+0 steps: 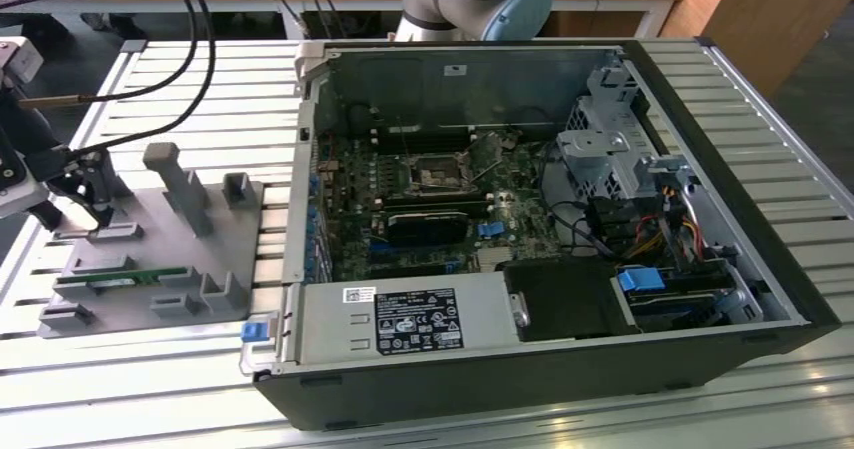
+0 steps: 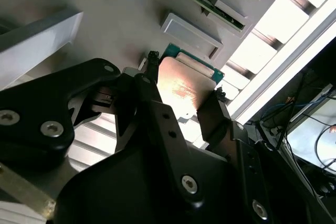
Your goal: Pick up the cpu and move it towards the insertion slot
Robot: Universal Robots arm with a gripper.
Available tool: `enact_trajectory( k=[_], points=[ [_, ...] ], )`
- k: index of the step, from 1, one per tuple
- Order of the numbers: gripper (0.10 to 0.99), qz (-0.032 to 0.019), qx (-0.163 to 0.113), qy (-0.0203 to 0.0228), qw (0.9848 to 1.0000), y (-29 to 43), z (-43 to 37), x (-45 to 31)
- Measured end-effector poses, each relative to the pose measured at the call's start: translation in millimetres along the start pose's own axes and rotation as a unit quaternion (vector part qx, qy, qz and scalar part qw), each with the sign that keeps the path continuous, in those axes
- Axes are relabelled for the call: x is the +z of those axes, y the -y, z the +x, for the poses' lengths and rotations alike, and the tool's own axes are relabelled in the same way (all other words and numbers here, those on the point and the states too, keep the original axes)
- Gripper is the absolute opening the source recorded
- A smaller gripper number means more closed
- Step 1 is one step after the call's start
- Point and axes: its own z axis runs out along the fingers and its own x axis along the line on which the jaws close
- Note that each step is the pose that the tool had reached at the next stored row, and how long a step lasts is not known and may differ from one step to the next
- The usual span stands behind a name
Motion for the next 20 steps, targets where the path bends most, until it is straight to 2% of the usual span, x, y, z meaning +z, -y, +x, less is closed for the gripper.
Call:
enact_trajectory(
  k=[20],
  points=[
    [0.545, 0.0, 0.0, 0.0, 1.0, -1.2, 0.0, -17.4]
  ],
)
